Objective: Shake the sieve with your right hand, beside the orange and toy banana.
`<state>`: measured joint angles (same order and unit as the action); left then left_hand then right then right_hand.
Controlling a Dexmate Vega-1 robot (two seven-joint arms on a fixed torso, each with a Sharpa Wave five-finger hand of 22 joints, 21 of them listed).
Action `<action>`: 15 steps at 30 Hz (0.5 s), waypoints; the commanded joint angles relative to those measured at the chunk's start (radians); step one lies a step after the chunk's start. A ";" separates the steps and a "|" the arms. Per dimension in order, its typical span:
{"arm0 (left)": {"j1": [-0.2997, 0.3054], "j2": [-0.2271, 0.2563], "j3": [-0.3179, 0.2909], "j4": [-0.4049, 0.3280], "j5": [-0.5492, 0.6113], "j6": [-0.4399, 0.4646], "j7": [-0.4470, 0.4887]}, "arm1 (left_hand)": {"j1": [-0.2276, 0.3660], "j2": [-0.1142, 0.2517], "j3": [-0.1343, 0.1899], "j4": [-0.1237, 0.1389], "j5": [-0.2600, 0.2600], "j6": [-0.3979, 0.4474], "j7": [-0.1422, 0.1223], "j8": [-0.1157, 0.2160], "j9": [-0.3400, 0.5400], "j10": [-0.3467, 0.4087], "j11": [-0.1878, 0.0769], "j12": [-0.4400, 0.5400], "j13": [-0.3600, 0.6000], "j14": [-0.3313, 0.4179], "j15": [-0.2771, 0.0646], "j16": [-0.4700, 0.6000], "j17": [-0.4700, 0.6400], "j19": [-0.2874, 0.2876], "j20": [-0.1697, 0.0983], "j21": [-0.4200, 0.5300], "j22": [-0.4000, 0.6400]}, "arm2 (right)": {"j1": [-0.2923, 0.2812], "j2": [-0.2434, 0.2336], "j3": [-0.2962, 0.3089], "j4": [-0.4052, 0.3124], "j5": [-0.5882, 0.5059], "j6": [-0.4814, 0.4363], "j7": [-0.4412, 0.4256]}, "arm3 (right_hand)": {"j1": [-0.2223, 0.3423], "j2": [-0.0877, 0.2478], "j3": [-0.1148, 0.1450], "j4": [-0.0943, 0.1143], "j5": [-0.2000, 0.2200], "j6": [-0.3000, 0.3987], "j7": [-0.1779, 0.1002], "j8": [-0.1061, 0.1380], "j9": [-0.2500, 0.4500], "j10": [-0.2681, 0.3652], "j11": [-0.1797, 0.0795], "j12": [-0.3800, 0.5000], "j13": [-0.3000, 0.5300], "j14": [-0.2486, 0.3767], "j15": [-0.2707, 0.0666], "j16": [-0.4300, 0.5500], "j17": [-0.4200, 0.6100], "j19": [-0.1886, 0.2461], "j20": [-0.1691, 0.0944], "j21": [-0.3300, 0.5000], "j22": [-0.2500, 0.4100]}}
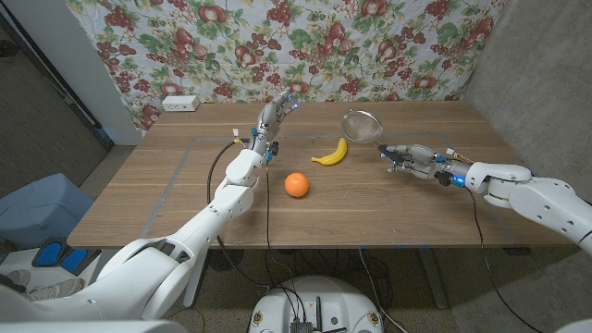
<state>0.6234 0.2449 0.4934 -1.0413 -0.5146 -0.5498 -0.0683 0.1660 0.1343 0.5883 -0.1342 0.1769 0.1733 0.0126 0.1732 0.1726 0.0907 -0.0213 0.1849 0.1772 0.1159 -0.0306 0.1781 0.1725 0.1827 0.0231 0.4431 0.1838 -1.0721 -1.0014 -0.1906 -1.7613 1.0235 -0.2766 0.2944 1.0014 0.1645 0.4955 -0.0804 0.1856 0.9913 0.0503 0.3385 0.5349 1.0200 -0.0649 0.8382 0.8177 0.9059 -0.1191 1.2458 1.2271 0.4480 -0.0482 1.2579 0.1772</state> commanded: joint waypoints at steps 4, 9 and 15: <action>-0.004 -0.001 0.000 0.006 -0.006 0.006 -0.007 | -0.010 0.007 0.008 0.001 0.001 0.005 0.007 0.007 0.000 -0.001 0.004 0.006 0.001 -0.002 0.004 0.006 0.003 0.007 0.001 -0.007 0.002 | 0.023 -0.023 -0.018 -0.010 -0.004 -0.030 -0.011 | 0.005 0.009 0.041 -0.033 0.004 0.009 0.015 0.001 0.003 0.028 -0.032 -0.003 0.002 0.009 -0.093 -0.002 0.000 0.001 -0.057 0.007 0.000; -0.007 -0.002 0.000 0.011 -0.006 0.005 -0.006 | -0.012 0.006 0.009 0.000 0.001 0.005 0.008 0.007 0.000 0.000 0.004 0.007 0.001 -0.001 0.005 0.006 0.003 0.007 0.001 -0.008 0.002 | 0.024 -0.023 -0.020 -0.010 -0.007 -0.023 -0.009 | 0.004 0.009 0.041 -0.033 0.003 0.008 0.014 0.000 0.003 0.028 -0.033 -0.003 0.003 0.009 -0.093 -0.002 0.000 0.001 -0.057 0.007 0.001; -0.011 -0.005 -0.001 0.020 -0.008 0.003 -0.009 | -0.013 0.006 0.010 0.000 0.001 0.006 0.008 0.007 0.000 -0.001 0.005 0.006 0.001 -0.001 0.005 0.006 0.003 0.007 0.002 -0.009 0.002 | 0.024 -0.013 -0.020 -0.001 -0.012 0.005 0.007 | 0.003 0.009 0.041 -0.032 0.003 0.009 0.013 0.000 0.004 0.027 -0.033 -0.002 0.004 0.008 -0.093 -0.003 0.000 -0.001 -0.059 0.007 0.001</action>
<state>0.6197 0.2436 0.4933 -1.0347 -0.5188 -0.5458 -0.0734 0.1619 0.1380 0.5882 -0.1341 0.1769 0.1760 0.0153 0.1732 0.1726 0.0907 -0.0213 0.1849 0.1773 0.1160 -0.0305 0.1781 0.1725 0.1826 0.0231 0.4349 0.1838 -1.0521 -1.0209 -0.2075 -1.7692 1.0174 -0.2997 0.2871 1.0015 0.1646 0.4955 -0.0804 0.1817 0.9913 0.0503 0.3359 0.5355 1.0202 -0.0646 0.8383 0.8176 0.9059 -0.1191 1.2458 1.2271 0.4480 -0.0482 1.2579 0.1772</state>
